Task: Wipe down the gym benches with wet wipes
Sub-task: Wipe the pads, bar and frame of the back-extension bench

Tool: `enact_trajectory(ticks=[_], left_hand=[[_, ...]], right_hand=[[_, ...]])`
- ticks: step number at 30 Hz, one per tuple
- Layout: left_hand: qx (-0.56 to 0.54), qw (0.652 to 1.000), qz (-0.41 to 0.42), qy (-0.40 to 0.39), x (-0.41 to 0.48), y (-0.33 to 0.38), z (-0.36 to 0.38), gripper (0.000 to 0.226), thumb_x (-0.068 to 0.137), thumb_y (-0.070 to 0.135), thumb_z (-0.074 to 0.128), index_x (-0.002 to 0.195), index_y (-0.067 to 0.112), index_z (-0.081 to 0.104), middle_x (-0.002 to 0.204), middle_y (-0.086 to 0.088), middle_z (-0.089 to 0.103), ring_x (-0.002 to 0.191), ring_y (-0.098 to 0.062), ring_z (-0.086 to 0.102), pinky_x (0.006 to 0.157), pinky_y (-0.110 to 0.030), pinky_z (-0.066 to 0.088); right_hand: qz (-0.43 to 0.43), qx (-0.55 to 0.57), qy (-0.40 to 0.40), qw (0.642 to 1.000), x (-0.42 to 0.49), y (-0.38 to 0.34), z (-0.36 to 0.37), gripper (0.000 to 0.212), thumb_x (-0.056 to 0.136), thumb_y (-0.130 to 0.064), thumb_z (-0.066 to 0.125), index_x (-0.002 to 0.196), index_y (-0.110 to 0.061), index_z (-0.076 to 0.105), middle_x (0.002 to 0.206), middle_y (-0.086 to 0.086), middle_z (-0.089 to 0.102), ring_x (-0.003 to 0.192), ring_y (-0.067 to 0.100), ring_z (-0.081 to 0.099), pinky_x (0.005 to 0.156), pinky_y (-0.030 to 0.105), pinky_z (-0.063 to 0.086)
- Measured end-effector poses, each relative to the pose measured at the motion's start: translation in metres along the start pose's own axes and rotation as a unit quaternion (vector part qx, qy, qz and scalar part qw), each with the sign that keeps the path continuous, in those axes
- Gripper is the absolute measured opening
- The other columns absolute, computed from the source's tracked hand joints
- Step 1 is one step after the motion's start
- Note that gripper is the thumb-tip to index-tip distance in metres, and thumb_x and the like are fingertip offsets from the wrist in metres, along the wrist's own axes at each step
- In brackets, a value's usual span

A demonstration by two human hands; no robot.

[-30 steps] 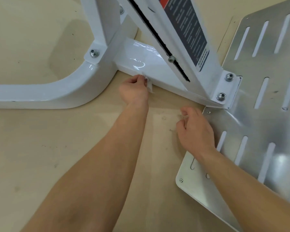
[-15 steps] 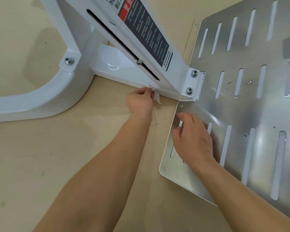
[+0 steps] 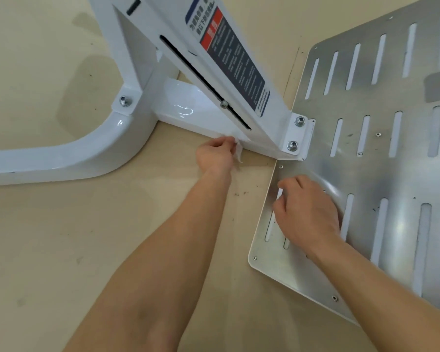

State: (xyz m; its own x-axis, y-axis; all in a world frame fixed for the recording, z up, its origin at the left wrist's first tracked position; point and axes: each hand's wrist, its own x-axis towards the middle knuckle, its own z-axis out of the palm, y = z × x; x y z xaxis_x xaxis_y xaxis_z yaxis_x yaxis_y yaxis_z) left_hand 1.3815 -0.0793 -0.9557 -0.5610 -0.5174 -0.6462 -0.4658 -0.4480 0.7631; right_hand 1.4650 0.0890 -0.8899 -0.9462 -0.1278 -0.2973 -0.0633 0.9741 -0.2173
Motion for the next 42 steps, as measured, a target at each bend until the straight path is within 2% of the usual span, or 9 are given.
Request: enact_trajectory(ticks=[7, 12, 14, 16, 19, 26, 32, 38, 42], left_hand=[[0.173, 0.98, 0.097, -0.007, 0.016, 0.065, -0.08, 0.013, 0.083, 0.009, 0.072, 0.089, 0.017, 0.064, 0.074, -0.002, 0.074, 0.078, -0.025, 0.075, 0.082, -0.041, 0.061], [0.287, 0.953, 0.064, -0.072, -0.001, 0.101, -0.14, 0.029, 0.093, 0.011, 0.065, 0.122, 0.013, 0.064, 0.083, -0.004, 0.07, 0.067, -0.018, 0.069, 0.076, -0.034, 0.062], [0.277, 0.954, 0.063, -0.098, -0.01, 0.12, -0.16, 0.025, 0.095, 0.012, 0.067, 0.119, 0.005, 0.066, 0.084, -0.005, 0.067, 0.069, -0.019, 0.066, 0.074, -0.028, 0.061], [0.25, 0.959, 0.074, -0.11, -0.016, 0.137, -0.175, 0.021, 0.093, 0.013, 0.071, 0.111, 0.001, 0.067, 0.081, -0.005, 0.066, 0.069, -0.017, 0.067, 0.073, -0.025, 0.062], [0.226, 0.964, 0.096, -0.1, -0.014, 0.15, -0.197, 0.022, 0.09, 0.015, 0.075, 0.106, 0.002, 0.066, 0.079, -0.004, 0.067, 0.068, -0.012, 0.067, 0.072, -0.025, 0.061], [0.158, 0.975, 0.137, 0.071, 0.021, 0.142, -0.241, 0.017, 0.085, 0.013, 0.079, 0.097, 0.009, 0.067, 0.078, -0.005, 0.067, 0.061, -0.014, 0.066, 0.07, -0.026, 0.059], [0.335, 0.877, 0.295, 0.177, 0.051, 0.132, -0.236, 0.009, 0.089, 0.012, 0.065, 0.093, 0.02, 0.066, 0.091, 0.001, 0.062, 0.079, -0.018, 0.062, 0.071, -0.028, 0.047], [0.555, 0.635, 0.515, 0.157, 0.07, 0.104, -0.238, 0.019, 0.076, -0.002, 0.073, 0.086, 0.014, 0.072, 0.1, -0.004, 0.063, 0.08, -0.026, 0.055, 0.058, -0.031, 0.039], [0.597, 0.558, 0.558, 0.143, 0.067, 0.089, -0.255, 0.026, 0.081, 0.003, 0.07, 0.105, 0.013, 0.072, 0.107, -0.003, 0.067, 0.086, -0.026, 0.06, 0.073, -0.032, 0.041]], right_hand=[[-0.111, 0.001, -0.069, 0.991, 0.019, -0.052, -0.015, 0.039, 0.098, -0.028, 0.047, 0.136, -0.024, 0.055, 0.136, -0.003, 0.055, 0.114, 0.023, 0.057, 0.089, 0.037, 0.048], [-0.191, 0.097, -0.16, 0.963, 0.047, -0.12, -0.037, 0.059, 0.099, -0.026, 0.048, 0.156, -0.027, 0.03, 0.155, -0.002, 0.039, 0.13, 0.023, 0.05, 0.102, 0.041, 0.046], [-0.199, 0.175, -0.206, 0.942, 0.058, -0.153, -0.041, 0.071, 0.099, -0.023, 0.051, 0.16, -0.028, 0.016, 0.159, 0.0, 0.031, 0.132, 0.024, 0.047, 0.106, 0.042, 0.043], [-0.199, 0.278, -0.239, 0.909, 0.068, -0.184, -0.042, 0.067, 0.098, -0.02, 0.055, 0.157, -0.028, 0.024, 0.147, -0.003, 0.043, 0.117, 0.019, 0.053, 0.097, 0.036, 0.045], [-0.209, 0.363, -0.255, 0.871, 0.081, -0.225, -0.031, 0.031, 0.092, -0.019, 0.062, 0.123, -0.023, 0.058, 0.102, -0.007, 0.061, 0.093, 0.017, 0.059, 0.08, 0.032, 0.045], [-0.2, 0.372, -0.118, 0.899, 0.114, -0.272, 0.007, 0.021, 0.091, -0.02, 0.069, 0.107, -0.024, 0.056, 0.092, -0.008, 0.063, 0.081, 0.008, 0.061, 0.065, 0.021, 0.044], [-0.275, 0.273, -0.012, 0.922, 0.134, -0.286, 0.026, 0.018, 0.095, -0.007, 0.053, 0.099, -0.018, 0.067, 0.102, 0.001, 0.057, 0.084, 0.016, 0.056, 0.078, 0.029, 0.045], [-0.342, 0.054, 0.08, 0.935, 0.136, -0.271, 0.047, 0.022, 0.095, -0.013, 0.054, 0.109, -0.011, 0.07, 0.117, 0.004, 0.056, 0.107, 0.031, 0.052, 0.081, 0.036, 0.04], [-0.415, -0.076, 0.096, 0.902, 0.123, -0.261, 0.051, 0.046, 0.086, -0.022, 0.058, 0.13, -0.011, 0.061, 0.14, 0.008, 0.052, 0.123, 0.031, 0.045, 0.098, 0.045, 0.037]])
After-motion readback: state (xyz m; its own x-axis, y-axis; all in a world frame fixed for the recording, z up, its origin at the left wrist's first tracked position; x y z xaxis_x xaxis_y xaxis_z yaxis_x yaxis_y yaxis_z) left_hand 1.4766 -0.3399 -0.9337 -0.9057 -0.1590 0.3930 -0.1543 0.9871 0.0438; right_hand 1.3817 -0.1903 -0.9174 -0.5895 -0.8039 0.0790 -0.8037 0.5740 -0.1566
